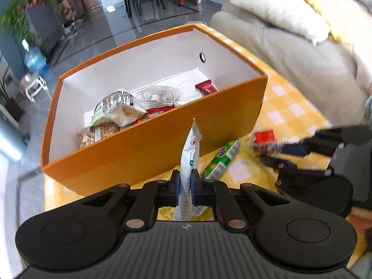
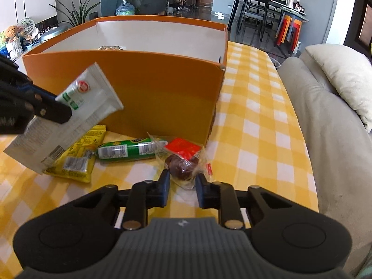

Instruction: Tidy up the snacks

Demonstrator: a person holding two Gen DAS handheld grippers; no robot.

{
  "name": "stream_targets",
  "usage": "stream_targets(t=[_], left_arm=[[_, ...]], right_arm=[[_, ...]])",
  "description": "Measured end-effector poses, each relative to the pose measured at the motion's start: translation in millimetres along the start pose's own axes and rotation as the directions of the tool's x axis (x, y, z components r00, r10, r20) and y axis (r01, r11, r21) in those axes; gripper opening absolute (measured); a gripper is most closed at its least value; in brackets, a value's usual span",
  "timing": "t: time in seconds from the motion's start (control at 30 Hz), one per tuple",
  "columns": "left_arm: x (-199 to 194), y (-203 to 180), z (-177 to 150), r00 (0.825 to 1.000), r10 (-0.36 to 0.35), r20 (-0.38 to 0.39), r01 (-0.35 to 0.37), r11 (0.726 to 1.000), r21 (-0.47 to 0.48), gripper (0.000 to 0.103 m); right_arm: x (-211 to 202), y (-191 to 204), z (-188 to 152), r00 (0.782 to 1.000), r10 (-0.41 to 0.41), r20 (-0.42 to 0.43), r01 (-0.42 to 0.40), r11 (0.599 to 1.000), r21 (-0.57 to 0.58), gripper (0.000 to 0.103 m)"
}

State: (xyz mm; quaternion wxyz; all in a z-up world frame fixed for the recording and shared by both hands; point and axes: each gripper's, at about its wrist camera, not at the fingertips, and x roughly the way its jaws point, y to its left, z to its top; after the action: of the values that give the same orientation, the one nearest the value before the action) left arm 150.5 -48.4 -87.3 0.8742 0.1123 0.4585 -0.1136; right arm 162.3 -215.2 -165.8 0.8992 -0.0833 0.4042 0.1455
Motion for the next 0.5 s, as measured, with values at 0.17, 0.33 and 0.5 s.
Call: stream_targets(t=[0.17,0.33,0.5], left_arm=[[-16,-2,-5,0.996,-0.077,-0.032,0.076,0.996,-0.048,0.009],[-19,-8,-23,0.977,-0.178,-0.116,0.167,0.981,-0.101,0.009],[-12,-16,-41,0.965,-0.198,-0.174,0.180,0.977,-0.116,0.009]], right_arm=[[-20,0,-4,1.000,0.021,-0.016,-0.021,1.000,0.016,0.019],[-37,6,-12,0.994,0.070,-0.080,-0.066,0.997,0.042,0.019],[-49,15,-26,0.985,0.087,-0.146,-0.084,0.996,0.027,0.019]])
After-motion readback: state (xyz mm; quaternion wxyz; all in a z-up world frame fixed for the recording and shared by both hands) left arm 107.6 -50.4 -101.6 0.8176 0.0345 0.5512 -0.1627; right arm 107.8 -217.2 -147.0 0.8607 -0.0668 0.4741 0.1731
